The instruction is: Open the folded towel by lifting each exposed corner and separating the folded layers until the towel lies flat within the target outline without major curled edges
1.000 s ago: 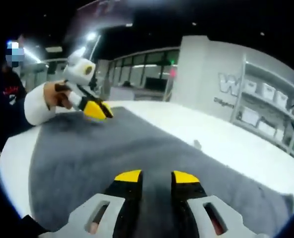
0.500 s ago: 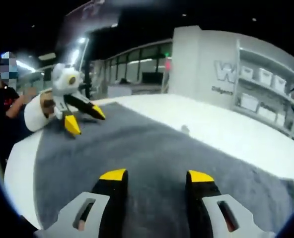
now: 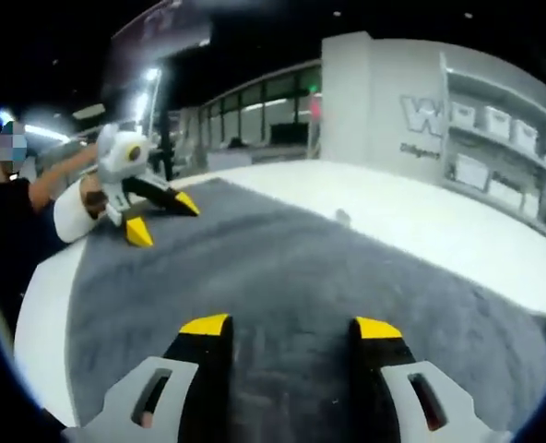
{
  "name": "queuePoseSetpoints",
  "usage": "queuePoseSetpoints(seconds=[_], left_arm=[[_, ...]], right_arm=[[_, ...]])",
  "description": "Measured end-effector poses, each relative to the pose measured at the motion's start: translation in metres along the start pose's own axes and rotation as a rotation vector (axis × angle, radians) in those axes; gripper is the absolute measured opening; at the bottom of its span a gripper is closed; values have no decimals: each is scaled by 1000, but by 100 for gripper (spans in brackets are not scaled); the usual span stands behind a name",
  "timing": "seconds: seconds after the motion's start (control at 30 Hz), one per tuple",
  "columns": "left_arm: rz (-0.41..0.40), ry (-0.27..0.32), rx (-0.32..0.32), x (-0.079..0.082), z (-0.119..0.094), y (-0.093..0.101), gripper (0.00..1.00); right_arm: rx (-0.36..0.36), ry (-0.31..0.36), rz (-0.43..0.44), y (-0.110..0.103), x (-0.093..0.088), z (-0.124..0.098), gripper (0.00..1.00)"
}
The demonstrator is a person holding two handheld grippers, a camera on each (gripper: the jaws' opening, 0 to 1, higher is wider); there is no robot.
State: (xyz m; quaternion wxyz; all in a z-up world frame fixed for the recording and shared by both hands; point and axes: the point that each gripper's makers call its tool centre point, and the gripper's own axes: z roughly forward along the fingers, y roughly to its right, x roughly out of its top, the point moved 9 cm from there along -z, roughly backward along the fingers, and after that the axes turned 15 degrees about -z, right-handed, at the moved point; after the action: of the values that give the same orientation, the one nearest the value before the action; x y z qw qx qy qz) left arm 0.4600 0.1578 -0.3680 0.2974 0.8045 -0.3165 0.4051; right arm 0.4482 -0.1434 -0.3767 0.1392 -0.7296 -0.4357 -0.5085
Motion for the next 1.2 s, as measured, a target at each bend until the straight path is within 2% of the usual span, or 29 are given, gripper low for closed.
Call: queuePoseSetpoints(seconds=[0.2,0.27,0.3,0.33,0.37,0.43,0.47,0.5,0.6,0.63,0.73,0.87,0.97,1.1,1.2], left_arm=[[-24,24,9,0,0,1,62],[-67,47,-21,0,1,4,67],[-126,68,-35,1,-1,6,68],[-144,88,-42,2,-4,7,69],[-151,120,-49,4,-8,10,71],[-159,171,-47,9,-21,17,74],[-158,179,-48,11,-26,20,77],[-161,194,-51,14,-33,24,81],[-204,246,-59,20,-45,32,96],[-220,269,-72,22,-49,34,97],[-245,358,-93,25,-63,44,99],[-215,335,-39,20,-81,56,100],[-191,364,-17,18,-97,66,100],[-192,394,-23,10,-114,77,100],[-172,366,-28,-2,-118,82,100]], right_arm=[[-3,-17,-7,0,1,-4,47],[-14,-6,-70,0,3,-6,46],[-51,28,-81,0,6,-12,46],[-57,50,-58,0,8,-17,47],[-48,109,-15,0,13,-23,48],[-44,182,34,0,17,-36,51],[-38,197,42,-1,18,-40,52],[-34,214,35,6,19,-43,54],[-34,227,24,2,25,-54,69],[-33,225,17,-1,27,-57,75],[-53,223,-1,-9,29,-69,80],[-53,209,16,-29,28,-88,87],[-73,210,6,-45,30,-103,92],[-101,227,-21,-59,34,-118,94],[-122,245,-32,-70,36,-128,94]])
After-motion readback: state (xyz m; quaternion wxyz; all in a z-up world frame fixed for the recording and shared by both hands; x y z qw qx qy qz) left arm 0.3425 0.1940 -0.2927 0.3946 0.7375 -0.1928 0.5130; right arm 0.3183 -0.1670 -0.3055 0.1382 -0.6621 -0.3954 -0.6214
